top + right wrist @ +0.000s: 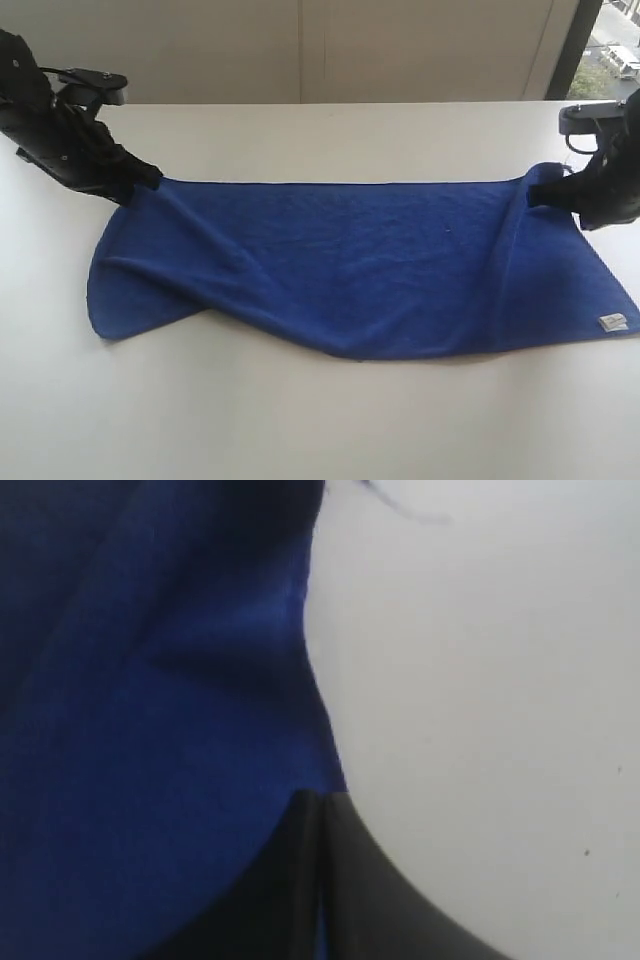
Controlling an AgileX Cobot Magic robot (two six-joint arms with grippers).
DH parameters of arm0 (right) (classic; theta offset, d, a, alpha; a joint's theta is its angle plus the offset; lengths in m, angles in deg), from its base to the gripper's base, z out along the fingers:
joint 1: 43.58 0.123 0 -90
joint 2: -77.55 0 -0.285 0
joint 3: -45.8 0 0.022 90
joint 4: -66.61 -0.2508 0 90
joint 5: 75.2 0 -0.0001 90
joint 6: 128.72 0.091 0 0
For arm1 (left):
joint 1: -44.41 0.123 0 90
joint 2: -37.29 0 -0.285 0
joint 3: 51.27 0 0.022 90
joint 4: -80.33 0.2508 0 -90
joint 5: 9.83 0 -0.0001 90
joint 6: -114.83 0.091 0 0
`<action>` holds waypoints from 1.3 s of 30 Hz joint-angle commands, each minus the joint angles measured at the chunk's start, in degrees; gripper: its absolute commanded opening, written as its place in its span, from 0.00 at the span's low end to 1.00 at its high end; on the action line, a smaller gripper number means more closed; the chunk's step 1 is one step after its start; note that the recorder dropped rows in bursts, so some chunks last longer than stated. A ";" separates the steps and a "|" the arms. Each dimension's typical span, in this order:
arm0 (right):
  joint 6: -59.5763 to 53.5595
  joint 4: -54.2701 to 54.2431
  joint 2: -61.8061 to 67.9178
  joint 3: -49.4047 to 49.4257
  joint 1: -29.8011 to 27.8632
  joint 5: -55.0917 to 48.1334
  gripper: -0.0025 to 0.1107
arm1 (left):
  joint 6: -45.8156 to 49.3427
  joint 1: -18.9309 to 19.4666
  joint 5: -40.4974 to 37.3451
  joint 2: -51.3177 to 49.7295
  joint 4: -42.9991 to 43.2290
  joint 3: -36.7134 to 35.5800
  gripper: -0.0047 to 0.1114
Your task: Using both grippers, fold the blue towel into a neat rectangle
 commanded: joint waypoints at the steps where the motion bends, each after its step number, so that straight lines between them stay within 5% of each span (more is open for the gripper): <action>1: -5.15 -5.93 -0.11 0.33 -0.08 -4.41 0.02 | 3.53 -2.04 -3.95 -0.27 -3.83 0.05 0.04; 10: -15.00 -17.05 -0.23 0.33 -0.08 -8.64 0.02 | 6.10 -2.46 -16.98 1.68 -5.75 -2.39 0.04; 22: -15.11 -16.79 2.40 0.33 -0.08 -6.74 0.02 | 13.24 -2.46 -11.10 2.62 -6.53 -16.28 0.04; 32: -15.23 -14.79 6.64 0.42 -0.08 -6.23 0.02 | 13.21 -2.46 -24.50 2.62 5.53 -15.89 0.04; 39: -15.23 -14.79 6.64 0.42 -0.08 -5.76 0.02 | 8.55 -2.33 -23.31 4.13 5.29 -14.22 0.04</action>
